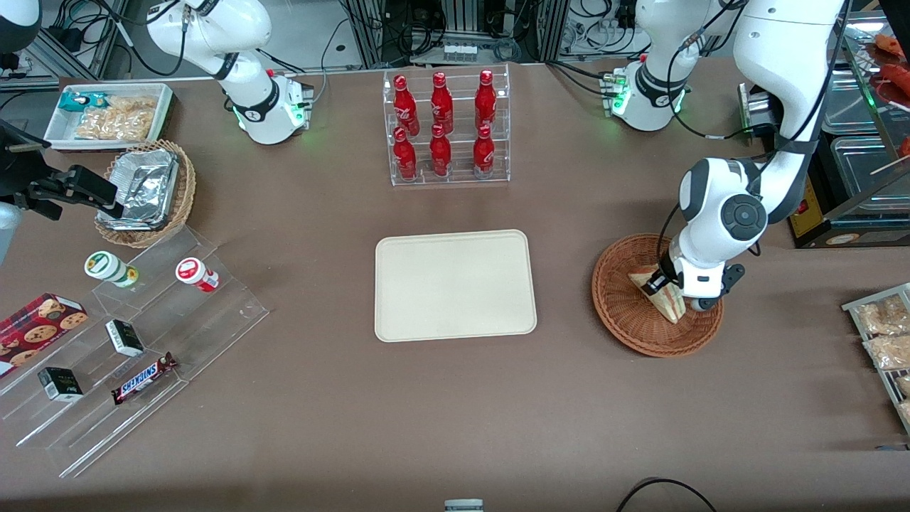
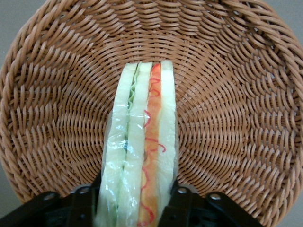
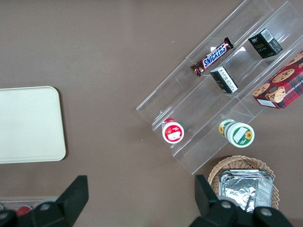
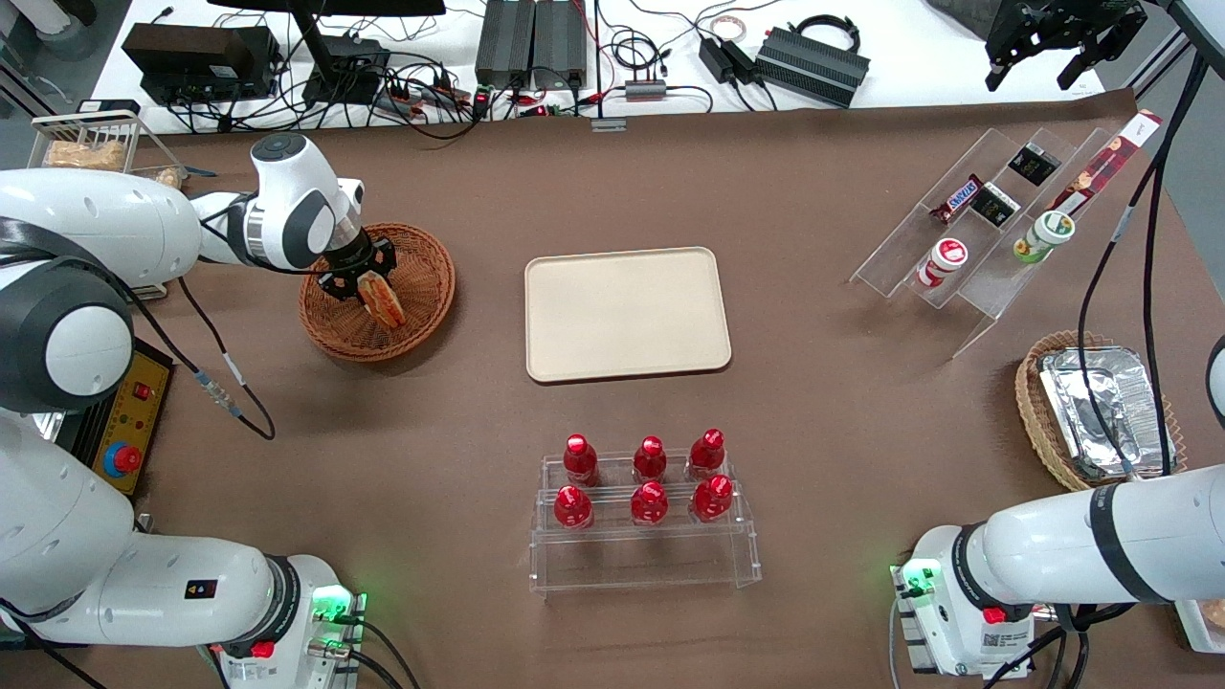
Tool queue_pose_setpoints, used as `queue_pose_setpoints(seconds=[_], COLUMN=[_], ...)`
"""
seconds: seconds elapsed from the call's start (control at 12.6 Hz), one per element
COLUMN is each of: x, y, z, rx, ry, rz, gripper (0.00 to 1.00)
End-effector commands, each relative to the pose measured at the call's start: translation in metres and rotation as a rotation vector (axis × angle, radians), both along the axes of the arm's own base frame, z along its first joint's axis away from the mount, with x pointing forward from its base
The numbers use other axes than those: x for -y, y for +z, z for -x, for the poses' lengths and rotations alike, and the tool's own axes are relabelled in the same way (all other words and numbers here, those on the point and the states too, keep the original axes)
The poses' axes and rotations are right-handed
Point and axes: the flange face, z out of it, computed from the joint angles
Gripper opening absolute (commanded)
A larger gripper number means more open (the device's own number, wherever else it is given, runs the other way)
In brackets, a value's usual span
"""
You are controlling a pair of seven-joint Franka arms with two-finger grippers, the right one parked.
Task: Place sandwich from basket to tray
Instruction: 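Lower the left gripper and close it on the wrapped sandwich, then lift the sandwich and carry it over the cream tray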
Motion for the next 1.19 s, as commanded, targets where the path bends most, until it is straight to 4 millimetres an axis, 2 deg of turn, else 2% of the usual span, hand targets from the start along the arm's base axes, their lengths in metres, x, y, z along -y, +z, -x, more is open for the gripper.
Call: queue_pose_setpoints(seconds=[0.0, 0.24, 0.32, 0.48, 0.56, 0.71, 0.87, 1.11], x=[0.0, 0.014, 0.035, 0.061, 0.088, 0.122, 0.168, 0.24], y=[0.033, 0.066, 0.076, 0.086, 0.087, 0.086, 0.079, 0.067], z=[-0.007, -0.023, -0.028, -0.042, -0.047, -0.055, -0.055, -0.055], rx=[-0.028, -0.086, -0.102, -0.138, -0.146, -0.133, -0.125, -0.108], ry=[-0.098, -0.25, -0.371, -0.543, -0.599, -0.621, -0.626, -0.594], rz=[-0.007, 0.0, 0.008, 0.031, 0.037, 0.047, 0.044, 0.039], gripper=[0.07, 0.07, 0.08, 0.09, 0.12, 0.08, 0.04, 0.03])
